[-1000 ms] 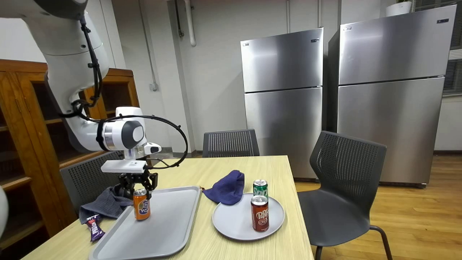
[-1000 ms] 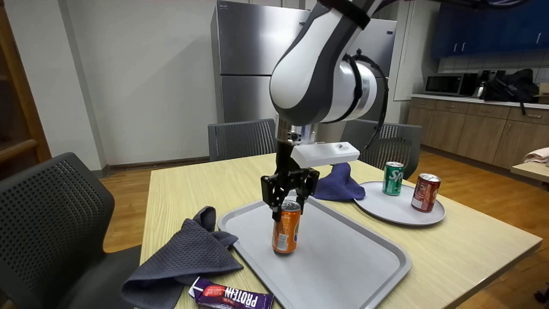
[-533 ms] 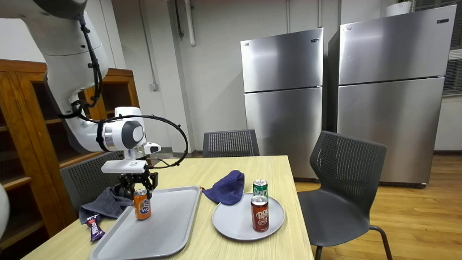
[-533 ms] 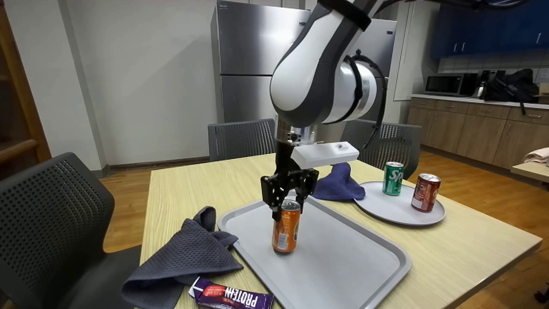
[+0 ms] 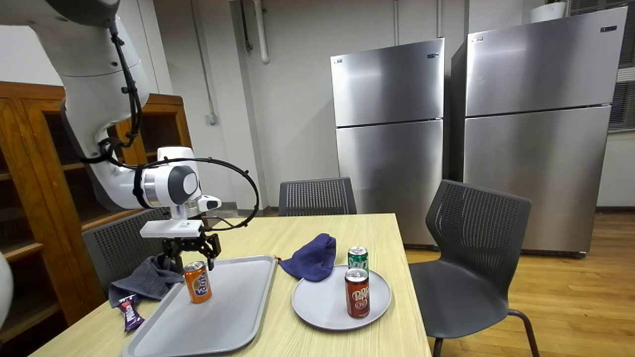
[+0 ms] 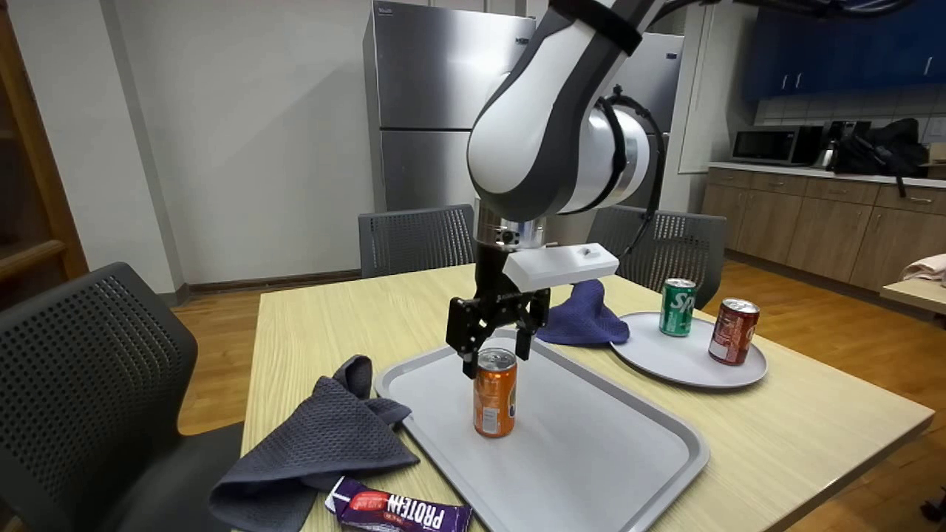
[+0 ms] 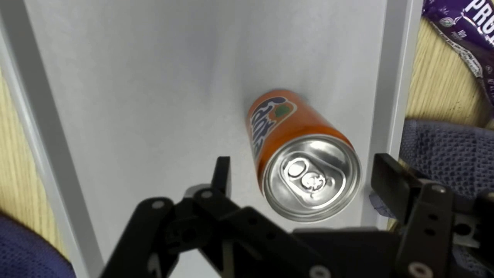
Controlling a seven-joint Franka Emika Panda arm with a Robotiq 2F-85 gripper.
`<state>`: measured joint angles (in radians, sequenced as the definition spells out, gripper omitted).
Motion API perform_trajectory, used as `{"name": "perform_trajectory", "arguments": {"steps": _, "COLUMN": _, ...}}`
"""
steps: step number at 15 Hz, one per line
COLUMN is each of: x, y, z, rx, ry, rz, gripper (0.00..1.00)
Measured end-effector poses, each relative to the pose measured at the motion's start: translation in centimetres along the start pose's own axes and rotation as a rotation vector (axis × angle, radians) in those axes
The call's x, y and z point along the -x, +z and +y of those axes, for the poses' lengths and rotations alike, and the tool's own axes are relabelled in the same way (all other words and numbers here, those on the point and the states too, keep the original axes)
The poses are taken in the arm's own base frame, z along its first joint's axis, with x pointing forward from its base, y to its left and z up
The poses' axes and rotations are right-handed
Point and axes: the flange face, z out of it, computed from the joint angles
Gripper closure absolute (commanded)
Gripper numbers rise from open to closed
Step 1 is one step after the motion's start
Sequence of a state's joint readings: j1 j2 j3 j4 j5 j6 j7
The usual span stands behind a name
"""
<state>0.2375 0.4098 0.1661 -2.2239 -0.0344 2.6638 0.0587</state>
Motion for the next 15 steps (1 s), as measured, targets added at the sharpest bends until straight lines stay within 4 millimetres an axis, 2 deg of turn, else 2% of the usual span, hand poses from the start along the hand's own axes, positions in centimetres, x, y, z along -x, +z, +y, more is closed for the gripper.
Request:
{"name": "perform_trajectory", "arguments": {"steps": 5, "x": -0.1, "y": -0.3, "z": 0.0, "rx": 0.001, "ry": 0.0, "rz": 0.005, "gripper": 0.0}}
{"name": "perform_trajectory", "arguments": {"steps": 10, "x": -0.6, "y": -2.2, "z": 0.7, "rx": 0.008, "ry": 0.009, "rz": 0.038, "gripper": 0.0}}
{"name": "perform_trajectory", "arguments": {"steps": 15, "x": -1.1, "y": -4.7, "z": 3.2, "rx": 0.03, "ry": 0.059, "rz": 0.081, "gripper": 0.0}}
